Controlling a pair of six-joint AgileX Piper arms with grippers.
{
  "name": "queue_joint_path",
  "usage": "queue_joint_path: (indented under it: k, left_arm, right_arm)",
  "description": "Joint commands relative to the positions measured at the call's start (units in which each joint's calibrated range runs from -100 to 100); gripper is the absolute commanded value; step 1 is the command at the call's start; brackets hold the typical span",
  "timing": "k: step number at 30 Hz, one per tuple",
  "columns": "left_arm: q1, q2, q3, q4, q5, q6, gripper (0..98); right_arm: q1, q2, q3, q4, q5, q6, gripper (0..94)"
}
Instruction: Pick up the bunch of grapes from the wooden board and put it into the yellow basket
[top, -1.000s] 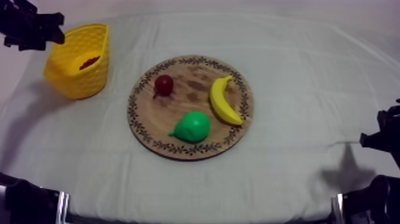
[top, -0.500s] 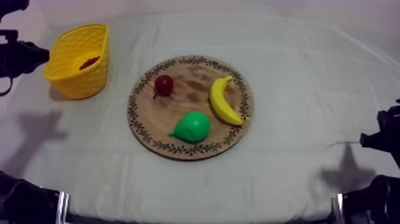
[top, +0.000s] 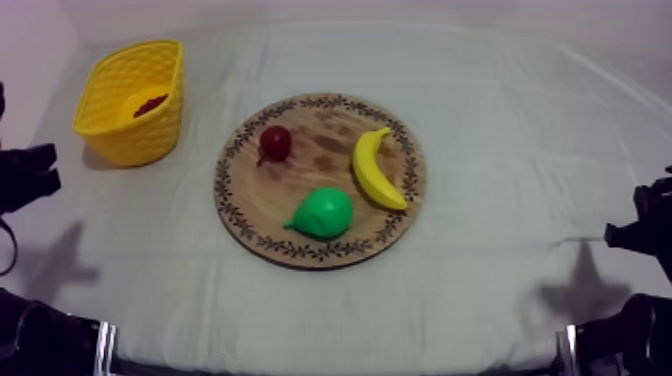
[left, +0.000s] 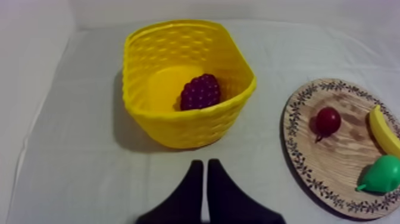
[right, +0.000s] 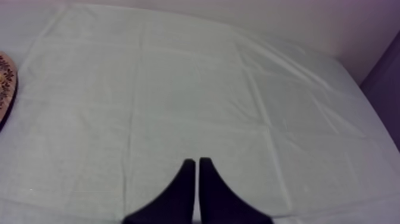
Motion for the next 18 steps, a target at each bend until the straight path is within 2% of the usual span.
queue_joint_path:
  k: [1,11,15,18]
  left_arm:
    - [0.02,-6.78,3.56,-0.32,-0.30,-0.17,0.2]
    - [1.60,-19.22,15.33,-0.84,-4.98,-0.12,0.1]
    - [1.99,-22.06,16.48,0.54,-4.27,-2.00,0.1]
    - [2.52,-23.50,16.78,1.02,-4.09,-0.24,0.1]
  right_arm:
    - [-0.03,-0.02,-0.05,-0.01,-0.04,0.01,0.3]
    - [0.00,-0.02,-0.05,-0.01,-0.04,0.01,0.3]
    - [-0.02,-0.02,-0.05,-0.01,-0.04,0.01,0.3]
    - [-0.03,-0.02,-0.05,-0.01,-0.04,0.01,0.3]
